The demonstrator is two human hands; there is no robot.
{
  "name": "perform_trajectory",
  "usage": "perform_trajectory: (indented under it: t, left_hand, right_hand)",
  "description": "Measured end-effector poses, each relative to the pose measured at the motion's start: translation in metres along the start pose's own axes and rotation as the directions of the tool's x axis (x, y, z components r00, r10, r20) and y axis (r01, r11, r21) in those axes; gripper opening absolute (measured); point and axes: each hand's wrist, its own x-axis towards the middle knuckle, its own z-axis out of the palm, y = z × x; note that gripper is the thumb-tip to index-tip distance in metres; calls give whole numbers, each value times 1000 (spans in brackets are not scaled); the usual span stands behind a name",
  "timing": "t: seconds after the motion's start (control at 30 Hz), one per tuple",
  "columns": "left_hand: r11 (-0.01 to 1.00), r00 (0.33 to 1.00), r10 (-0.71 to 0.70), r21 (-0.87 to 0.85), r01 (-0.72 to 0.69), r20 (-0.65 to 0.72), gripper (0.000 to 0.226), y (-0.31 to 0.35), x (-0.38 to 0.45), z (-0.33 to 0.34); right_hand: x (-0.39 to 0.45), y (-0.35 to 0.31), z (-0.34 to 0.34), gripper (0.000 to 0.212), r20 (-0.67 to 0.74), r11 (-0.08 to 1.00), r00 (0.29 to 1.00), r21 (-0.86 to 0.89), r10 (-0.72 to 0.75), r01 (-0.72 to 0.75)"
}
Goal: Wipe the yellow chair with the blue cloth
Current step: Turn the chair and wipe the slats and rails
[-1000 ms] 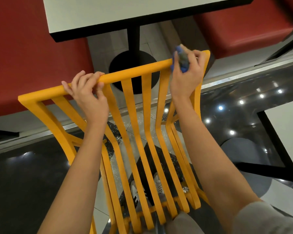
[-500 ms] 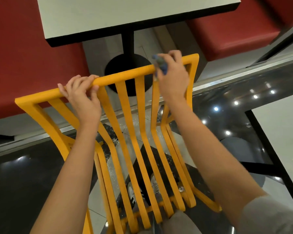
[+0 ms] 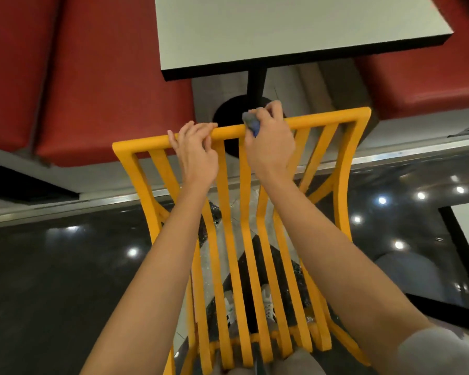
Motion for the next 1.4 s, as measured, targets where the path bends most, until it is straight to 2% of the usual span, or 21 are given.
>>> perform_trajectory:
  t: [0.07, 0.13, 0.2, 0.3, 0.37, 0.43, 0.5, 0.53, 0.57, 0.63, 0.67, 0.7, 0.77, 0.83, 0.97, 1.07, 1.13, 1.23, 1.33, 1.4]
  left_hand:
    - [997, 996, -37, -65, 42, 79, 53, 7, -6, -14]
    - [987, 994, -56, -145, 69, 91, 52, 14, -20, -28]
    - [974, 998, -32, -221, 44, 54, 46, 22, -32, -39]
    - [949, 998, 30, -315, -9, 61, 51, 34, -29, -41]
    - [971, 989, 109, -222, -84, 102, 55, 39, -17, -34]
    - [981, 972, 162, 75, -177, 169, 57, 41, -5, -24]
    - [903, 948, 185, 336, -268, 259, 56, 39, 2, -14]
    - [863, 934, 197, 399, -310, 298, 55, 37, 3, -8]
    - [832, 922, 214, 435, -345, 322, 56, 35, 3, -3]
    - [787, 911, 237, 483, -383, 338, 59, 31, 2, 3]
    - [772, 907, 246, 497, -396, 341, 60, 30, 2, 5]
    - [757, 900, 259, 506, -414, 350, 59, 30, 1, 6]
    - [739, 885, 281, 505, -446, 370, 54, 26, 2, 4]
    - [759, 902, 279, 500, -417, 329, 47, 16, 5, -5]
    - [800, 990, 101, 583, -140, 99, 58, -33, 4, -49]
    - [790, 997, -6, 611, -44, 80, 46, -45, 9, -63]
    - [796, 994, -16, 603, -56, 113, 41, -23, 10, -46]
    - [817, 979, 117, 544, -189, 166, 44, 3, -2, -13]
    - [798, 963, 191, 541, -265, 190, 51, -6, 2, -19]
    - [782, 968, 172, 572, -246, 181, 57, -22, 8, -34]
  right_hand:
    - [0, -23, 3, 27, 103, 998, 994, 36, -47, 44]
    - [7, -28, -2, 35, 221, 984, 974, 177, -47, 7]
    - [16, -24, -13, 53, 304, 935, 950, 352, -72, -42]
    - [15, -18, -21, 80, 378, 812, 890, 584, -255, -16]
    - [9, -14, -23, 82, 383, 708, 861, 705, -336, -37]
    - [3, -10, -27, 78, 370, 671, 866, 739, -336, -56]
    - [0, -4, -32, 74, 345, 713, 879, 702, -328, -10]
    - [-1, 0, -33, 71, 312, 760, 896, 648, -316, 42]
    - [0, 5, -35, 69, 267, 827, 915, 550, -302, 113]
    - [6, 19, -38, 61, 191, 950, 943, 208, -273, 233]
    - [11, 27, -38, 54, 193, 965, 946, 64, -262, 254]
    - [15, 34, -37, 46, 219, 965, 942, -6, -254, 261]
    - [18, 45, -33, 33, 258, 968, 934, 32, -247, 247]
    - [18, 53, -29, 29, 237, 964, 938, 137, -254, 227]
    - [20, 57, -24, 27, 209, 952, 940, 206, -269, 226]
    - [20, 49, -24, 26, 179, 963, 956, 182, -232, 200]
    - [19, 45, -25, 27, 194, 969, 957, 161, -218, 188]
    - [20, 50, -30, 27, 223, 972, 953, 163, -205, 171]
    - [23, 53, -32, 26, 240, 970, 950, 191, -197, 153]
    - [21, 50, -28, 24, 203, 965, 961, 223, -188, 141]
